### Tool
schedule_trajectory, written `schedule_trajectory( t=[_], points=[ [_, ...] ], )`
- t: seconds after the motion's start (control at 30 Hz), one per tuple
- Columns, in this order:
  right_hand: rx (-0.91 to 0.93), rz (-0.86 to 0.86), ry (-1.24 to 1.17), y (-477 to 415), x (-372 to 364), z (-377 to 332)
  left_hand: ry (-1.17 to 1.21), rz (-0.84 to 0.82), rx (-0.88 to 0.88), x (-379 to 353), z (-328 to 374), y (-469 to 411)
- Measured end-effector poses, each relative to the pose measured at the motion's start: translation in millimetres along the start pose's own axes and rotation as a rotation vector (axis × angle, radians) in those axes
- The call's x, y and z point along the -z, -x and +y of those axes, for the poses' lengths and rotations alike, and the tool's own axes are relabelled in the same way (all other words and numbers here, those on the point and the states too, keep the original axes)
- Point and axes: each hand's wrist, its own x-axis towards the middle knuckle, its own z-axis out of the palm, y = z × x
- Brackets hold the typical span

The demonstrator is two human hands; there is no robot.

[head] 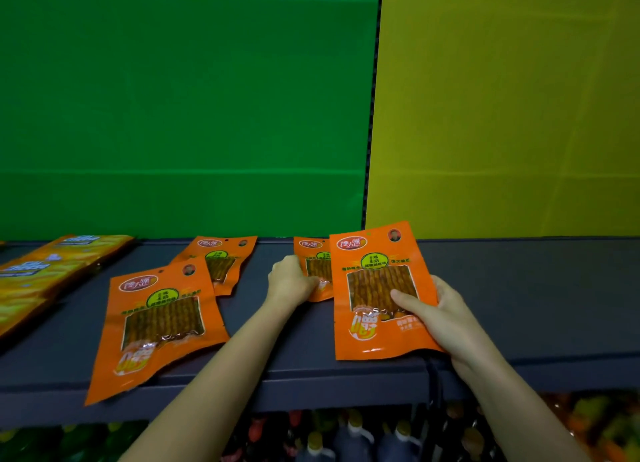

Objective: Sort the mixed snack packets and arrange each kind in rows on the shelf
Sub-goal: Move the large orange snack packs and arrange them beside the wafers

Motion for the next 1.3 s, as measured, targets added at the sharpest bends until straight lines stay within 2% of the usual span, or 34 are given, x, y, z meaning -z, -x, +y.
schedule_trajectory(
  t=[0.1, 0.33, 0.43, 0.53, 0.63, 0.77, 0.87, 0.93, 1.07, 1.2, 1.3],
  points=[
    [0.009, -0.018, 0.046, 7.5, -8.2, 5.0, -0.155, 0.014, -0.069, 5.7, -2.5, 5.5],
    [0.018, 0.012, 0.211, 12.5, -25.9, 4.9, -0.338, 0.193, -0.255, 32.9, -16.8, 23.1],
    [0.03, 0.032, 0.505, 14.1, -32.1, 5.1, -0.326, 0.245, -0.258, 51.0, -31.4, 30.3],
    [0.06, 0.058, 0.833, 17.3, -37.6, 6.1, -0.303, 0.22, -0.275, 70.4, -48.1, 39.3],
    [0.086, 0.1, 0.894, 19.1, -41.3, 6.6, -0.32, 0.227, -0.245, 89.2, -65.9, 50.1],
    [0.128, 0.124, 1.016, 20.9, -40.8, 4.8, -0.378, 0.324, -0.13, 114.3, -99.1, 59.0],
    [0.269, 0.159, 1.107, 25.0, -44.8, -6.6, -0.419, 0.357, 0.018, 133.1, -125.4, 67.5],
    [0.404, 0.099, 0.99, 30.4, -59.0, -18.0, -0.379, 0.334, 0.094, 141.7, -137.7, 72.6],
    [0.551, -0.196, 0.771, 46.3, -113.8, -34.8, -0.313, 0.206, 0.198, 146.6, -148.1, 82.1],
    [0.478, -0.394, 0.909, 54.5, -169.6, -28.1, -0.223, 0.14, 0.132, 149.4, -148.1, 92.0],
    [0.417, -0.399, 0.978, 58.0, -187.5, -20.5, -0.219, 0.089, 0.069, 154.5, -148.5, 93.0]
  ],
)
